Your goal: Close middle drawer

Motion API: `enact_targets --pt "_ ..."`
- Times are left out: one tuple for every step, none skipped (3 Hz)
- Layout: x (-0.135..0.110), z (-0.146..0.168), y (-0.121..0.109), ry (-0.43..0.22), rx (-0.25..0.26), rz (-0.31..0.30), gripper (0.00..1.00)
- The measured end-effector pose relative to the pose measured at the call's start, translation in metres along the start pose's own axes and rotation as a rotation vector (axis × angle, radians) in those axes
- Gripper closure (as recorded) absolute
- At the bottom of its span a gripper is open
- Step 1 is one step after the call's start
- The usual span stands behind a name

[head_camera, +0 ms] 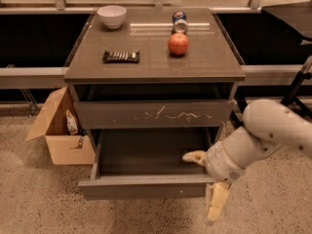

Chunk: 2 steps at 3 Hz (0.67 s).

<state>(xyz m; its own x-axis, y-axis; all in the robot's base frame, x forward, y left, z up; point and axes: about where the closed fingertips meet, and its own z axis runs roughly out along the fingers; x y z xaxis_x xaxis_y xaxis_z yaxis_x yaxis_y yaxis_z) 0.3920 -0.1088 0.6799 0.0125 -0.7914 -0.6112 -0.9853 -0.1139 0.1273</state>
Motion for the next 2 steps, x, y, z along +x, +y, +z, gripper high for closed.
enact_targets --pt "0.025 0.055 0.002 -0.002 -0.073 -0.002 0.24" --pt "0.051 0.104 0.003 -0.009 -0.139 0.034 0.46"
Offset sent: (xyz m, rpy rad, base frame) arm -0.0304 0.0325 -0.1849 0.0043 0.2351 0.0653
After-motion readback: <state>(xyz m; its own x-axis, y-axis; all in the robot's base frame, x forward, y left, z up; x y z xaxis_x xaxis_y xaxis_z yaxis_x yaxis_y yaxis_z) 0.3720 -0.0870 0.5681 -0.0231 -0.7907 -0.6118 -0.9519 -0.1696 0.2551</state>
